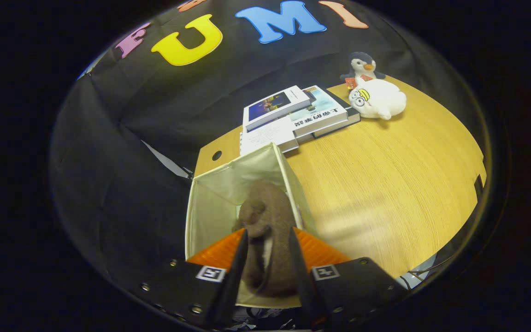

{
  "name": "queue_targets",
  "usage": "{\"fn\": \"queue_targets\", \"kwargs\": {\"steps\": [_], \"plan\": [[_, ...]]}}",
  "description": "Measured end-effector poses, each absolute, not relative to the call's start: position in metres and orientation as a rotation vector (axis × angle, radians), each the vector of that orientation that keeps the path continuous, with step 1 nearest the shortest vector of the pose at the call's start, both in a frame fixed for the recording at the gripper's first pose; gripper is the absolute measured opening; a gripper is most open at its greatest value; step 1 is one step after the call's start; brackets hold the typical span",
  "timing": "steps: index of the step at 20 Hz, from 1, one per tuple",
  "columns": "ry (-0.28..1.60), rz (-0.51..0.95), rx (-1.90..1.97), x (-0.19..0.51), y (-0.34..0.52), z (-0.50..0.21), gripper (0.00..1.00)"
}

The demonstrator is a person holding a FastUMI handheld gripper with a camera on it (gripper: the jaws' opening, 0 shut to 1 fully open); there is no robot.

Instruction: Open the storage box then place both shoes into the box .Put the left shoe in first, then the right shoe, with the right side of both shoes facing outward in a uniform manner.

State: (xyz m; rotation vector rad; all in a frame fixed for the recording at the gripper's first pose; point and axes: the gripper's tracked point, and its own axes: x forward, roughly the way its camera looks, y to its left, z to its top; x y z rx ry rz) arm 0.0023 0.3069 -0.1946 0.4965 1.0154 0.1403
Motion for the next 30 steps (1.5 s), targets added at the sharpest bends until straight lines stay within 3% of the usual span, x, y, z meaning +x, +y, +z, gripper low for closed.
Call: {"fn": "queue_targets", "kwargs": {"steps": [2,11,30], "plan": [[0.996,0.152,0.421,0.004,0.300,-0.190,1.00],[0.854,0.196,0.287,0.016,0.253,-0.142,0.98],[0.567,0.054,0.074,0.029,0.056,-0.070,0.99]]}}
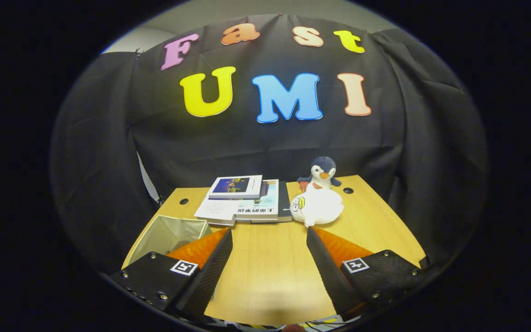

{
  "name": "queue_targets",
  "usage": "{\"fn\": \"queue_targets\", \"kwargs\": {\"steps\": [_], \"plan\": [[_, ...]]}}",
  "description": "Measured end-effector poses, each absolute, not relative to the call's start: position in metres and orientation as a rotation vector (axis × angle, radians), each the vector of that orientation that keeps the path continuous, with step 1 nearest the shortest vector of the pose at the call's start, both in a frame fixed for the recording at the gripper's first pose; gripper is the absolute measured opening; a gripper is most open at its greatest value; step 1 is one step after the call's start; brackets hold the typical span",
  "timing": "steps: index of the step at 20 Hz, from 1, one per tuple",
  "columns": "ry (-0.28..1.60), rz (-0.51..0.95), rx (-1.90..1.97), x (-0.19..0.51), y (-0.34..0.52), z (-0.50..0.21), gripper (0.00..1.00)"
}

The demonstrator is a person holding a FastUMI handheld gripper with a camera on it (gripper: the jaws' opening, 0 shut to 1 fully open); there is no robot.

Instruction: Open the storage box then place both shoes into the box .Put the left shoe in first, then the right shoe, with the right side of both shoes facing outward in a uniform manner.

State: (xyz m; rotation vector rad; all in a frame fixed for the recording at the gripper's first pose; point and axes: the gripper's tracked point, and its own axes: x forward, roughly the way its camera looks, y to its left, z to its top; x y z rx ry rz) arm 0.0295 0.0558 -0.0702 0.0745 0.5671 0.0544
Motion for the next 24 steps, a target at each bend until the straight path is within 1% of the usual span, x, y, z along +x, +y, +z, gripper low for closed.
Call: {"fn": "queue_targets", "kwargs": {"steps": [6,18,24], "plan": [[0.388,-0.004,0.054,0.027,0.020,-0.038,0.98],[0.265,-0.055,0.091,0.022,-0.018,-0.014,0.98],[0.237,-0.060,0.101,0.020,-0.024,-0.010,0.98]]}}
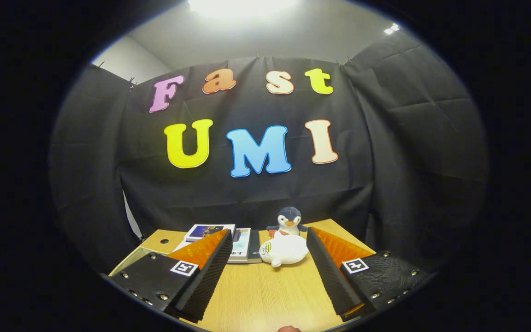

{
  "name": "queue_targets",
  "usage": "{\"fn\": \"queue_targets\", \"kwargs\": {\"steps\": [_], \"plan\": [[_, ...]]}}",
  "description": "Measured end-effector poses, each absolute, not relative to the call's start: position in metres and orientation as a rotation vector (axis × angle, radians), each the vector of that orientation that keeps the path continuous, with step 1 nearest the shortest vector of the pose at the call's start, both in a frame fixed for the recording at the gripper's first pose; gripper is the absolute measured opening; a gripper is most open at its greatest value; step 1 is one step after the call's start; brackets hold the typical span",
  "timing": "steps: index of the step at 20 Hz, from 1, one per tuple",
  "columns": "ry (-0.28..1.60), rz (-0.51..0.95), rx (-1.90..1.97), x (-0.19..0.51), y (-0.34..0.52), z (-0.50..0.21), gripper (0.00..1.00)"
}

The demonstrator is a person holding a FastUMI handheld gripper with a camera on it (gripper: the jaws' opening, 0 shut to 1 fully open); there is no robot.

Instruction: Open the storage box then place both shoes into the box .Put the left shoe in first, then the right shoe, with the right side of both shoes facing outward in a uniform manner.

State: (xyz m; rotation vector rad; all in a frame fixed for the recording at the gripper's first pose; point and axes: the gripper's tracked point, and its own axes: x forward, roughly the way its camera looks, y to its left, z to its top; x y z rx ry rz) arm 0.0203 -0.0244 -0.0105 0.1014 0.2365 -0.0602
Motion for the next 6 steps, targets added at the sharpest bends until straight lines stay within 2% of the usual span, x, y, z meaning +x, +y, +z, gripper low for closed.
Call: {"fn": "queue_targets", "kwargs": {"steps": [6], "plan": [[0.210,-0.063,0.109,0.0205,-0.0258,-0.0038,0.98]]}}
